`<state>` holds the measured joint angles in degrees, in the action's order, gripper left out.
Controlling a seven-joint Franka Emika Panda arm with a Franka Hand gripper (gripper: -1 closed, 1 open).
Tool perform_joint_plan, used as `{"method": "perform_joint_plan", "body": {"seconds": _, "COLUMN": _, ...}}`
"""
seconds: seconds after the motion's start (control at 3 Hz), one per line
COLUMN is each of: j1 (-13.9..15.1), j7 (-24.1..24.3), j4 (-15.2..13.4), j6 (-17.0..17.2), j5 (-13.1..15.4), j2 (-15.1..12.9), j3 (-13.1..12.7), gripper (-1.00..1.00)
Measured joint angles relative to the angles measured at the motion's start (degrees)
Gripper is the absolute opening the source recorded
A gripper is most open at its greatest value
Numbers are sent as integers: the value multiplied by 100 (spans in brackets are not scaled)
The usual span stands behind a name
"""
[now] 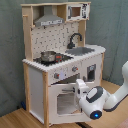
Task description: Play with the kitchen
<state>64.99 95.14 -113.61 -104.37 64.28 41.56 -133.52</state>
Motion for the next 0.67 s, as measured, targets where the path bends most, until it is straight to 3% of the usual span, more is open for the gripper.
{"method": "perform_joint_plan", "body": {"seconds": 0.33, "j1": 4, "j7": 5, "j4": 381, "j6": 199, "j5": -245, "j2": 13, "j3": -299, "gripper": -100}}
{"method": "perform_joint_plan", "body": {"seconds": 0.67, "j1": 5, "j7": 93, "j4": 382, "j6": 195, "j5": -310, "j2": 25, "j3": -409, "gripper": -100}}
